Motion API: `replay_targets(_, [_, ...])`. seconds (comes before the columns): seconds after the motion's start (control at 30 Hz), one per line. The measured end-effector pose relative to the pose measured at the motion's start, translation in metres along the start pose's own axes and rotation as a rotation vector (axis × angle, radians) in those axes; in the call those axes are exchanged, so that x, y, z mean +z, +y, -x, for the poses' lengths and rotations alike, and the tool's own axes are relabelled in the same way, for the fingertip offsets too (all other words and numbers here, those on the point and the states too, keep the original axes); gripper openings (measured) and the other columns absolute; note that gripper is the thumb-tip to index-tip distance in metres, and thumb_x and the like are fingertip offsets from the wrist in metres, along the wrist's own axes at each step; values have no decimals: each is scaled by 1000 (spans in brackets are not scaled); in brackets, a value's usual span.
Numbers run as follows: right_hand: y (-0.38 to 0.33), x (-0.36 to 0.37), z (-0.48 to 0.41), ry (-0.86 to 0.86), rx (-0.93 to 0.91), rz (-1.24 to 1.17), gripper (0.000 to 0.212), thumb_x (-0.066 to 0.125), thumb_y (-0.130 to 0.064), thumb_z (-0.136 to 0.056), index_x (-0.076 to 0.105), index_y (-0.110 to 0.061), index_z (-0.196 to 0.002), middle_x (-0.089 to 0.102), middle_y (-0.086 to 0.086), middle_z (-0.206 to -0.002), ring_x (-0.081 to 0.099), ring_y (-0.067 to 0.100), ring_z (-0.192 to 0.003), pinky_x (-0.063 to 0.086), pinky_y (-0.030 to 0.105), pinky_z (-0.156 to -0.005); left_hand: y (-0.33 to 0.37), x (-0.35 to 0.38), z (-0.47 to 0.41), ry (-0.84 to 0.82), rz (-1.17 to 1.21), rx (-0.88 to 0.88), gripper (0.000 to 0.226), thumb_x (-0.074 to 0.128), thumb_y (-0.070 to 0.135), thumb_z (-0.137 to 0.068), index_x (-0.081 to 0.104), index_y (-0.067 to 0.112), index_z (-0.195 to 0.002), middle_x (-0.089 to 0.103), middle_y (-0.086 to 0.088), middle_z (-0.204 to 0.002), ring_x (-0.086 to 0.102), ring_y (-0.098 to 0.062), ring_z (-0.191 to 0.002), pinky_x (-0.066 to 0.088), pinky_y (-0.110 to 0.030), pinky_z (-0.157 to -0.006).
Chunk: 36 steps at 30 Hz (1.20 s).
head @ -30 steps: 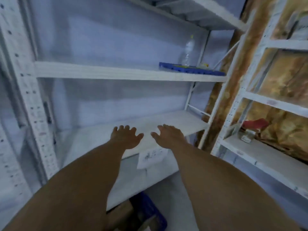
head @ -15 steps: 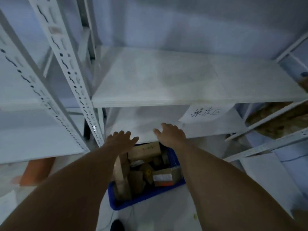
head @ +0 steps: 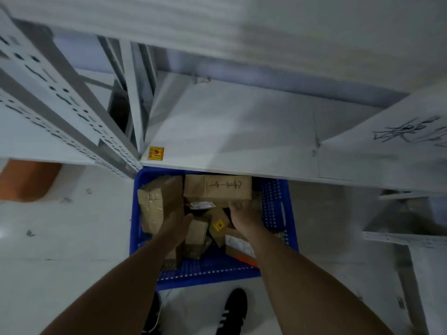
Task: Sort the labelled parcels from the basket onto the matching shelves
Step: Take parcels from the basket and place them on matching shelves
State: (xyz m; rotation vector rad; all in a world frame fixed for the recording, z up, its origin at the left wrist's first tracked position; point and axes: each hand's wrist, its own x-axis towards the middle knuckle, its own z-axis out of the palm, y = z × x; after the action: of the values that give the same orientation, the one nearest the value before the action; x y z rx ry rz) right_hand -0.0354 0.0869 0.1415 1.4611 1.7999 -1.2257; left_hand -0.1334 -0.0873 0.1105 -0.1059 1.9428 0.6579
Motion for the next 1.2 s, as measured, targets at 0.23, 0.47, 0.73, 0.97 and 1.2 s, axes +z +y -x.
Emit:
replay_targets(0.23, [49, -1, -146, 166, 52, -204, 89, 42, -69, -86, 39, -10, -153, 55, 14, -142, 58, 31, -121, 51, 45, -102, 4, 45, -123, 208, 264, -79, 53, 53, 47, -99, 51, 8, -135, 55, -17, -134, 63, -31, -107, 56, -39, -80])
replay_targets(0.47, [82, 13, -209, 170, 67, -457, 101, 43, -87, -78, 24, -33, -162, 34, -2, -163, 39, 30, -145, 33, 55, -119, 26, 73, -165, 304, 490, -219, 64, 50, 32, -104, 22, 12, -158, 35, -13, -154, 51, -33, -126, 44, -39, -92])
replay_targets(0.73, [92, -2, -186, 71, 101, -980, 26, 52, -24, -98, 62, -25, -122, 61, 10, -130, 59, 27, -115, 50, 46, -103, 5, 80, -164, 369, 646, -103, 58, 57, 45, -99, 34, 20, -146, 55, -11, -132, 60, -30, -112, 50, -46, -93])
replay_targets(0.97, [128, -54, -153, -84, 298, -909, 62, 77, -54, -84, 51, -26, -133, 53, 11, -129, 58, 32, -117, 56, 59, -95, 11, 71, -124, 175, 717, -218, 89, 49, 87, -80, 53, 15, -131, 62, -15, -120, 65, -36, -102, 59, -46, -80])
replay_targets(1.2, [154, -96, -95, -96, 181, -907, 62, 72, 2, -87, 52, -24, -141, 58, 11, -129, 58, 33, -123, 56, 48, -99, 57, 77, -64, 105, 349, -155, 90, 53, 84, -80, 48, 16, -139, 60, -14, -114, 66, -33, -97, 58, -48, -87])
